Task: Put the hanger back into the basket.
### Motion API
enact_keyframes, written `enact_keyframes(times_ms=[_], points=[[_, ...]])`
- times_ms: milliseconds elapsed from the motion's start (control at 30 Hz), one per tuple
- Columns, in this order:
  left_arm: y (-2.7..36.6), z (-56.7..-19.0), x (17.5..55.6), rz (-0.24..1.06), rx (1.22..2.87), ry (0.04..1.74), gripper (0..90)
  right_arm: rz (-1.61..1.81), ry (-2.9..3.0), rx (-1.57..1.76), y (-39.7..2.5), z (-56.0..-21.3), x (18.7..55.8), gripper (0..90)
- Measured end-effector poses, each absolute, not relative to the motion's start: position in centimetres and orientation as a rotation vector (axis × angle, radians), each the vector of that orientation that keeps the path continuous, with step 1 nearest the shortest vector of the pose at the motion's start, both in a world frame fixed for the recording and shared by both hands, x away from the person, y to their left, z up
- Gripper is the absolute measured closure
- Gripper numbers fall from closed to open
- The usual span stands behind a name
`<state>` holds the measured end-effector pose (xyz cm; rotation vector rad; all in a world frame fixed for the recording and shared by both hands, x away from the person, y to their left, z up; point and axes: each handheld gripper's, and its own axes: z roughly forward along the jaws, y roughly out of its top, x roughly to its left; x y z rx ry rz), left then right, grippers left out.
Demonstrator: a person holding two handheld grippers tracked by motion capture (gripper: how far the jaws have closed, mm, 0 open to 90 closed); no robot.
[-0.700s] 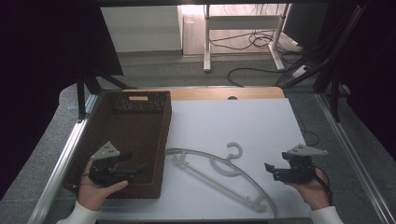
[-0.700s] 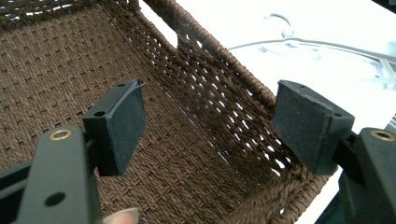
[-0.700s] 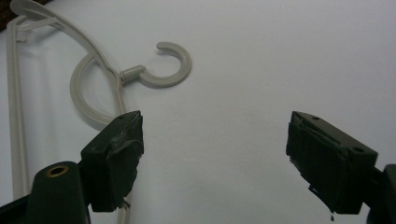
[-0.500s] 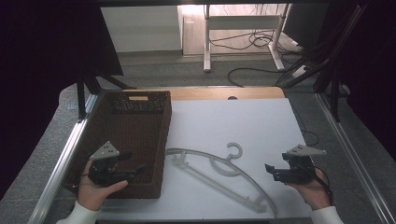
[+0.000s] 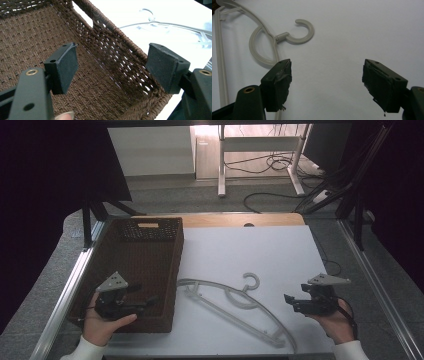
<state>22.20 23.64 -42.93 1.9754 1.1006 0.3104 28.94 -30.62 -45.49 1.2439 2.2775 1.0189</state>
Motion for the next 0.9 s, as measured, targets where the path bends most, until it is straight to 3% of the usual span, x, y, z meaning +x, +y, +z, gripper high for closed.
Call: enact_keyframes(times_ms=[900], points=[[24.1, -42.9, 22.1, 0.314, 1.959, 1.119, 24.9, 1.037, 2.37, 1.201, -28.2, -44.8, 30.2, 37.5]])
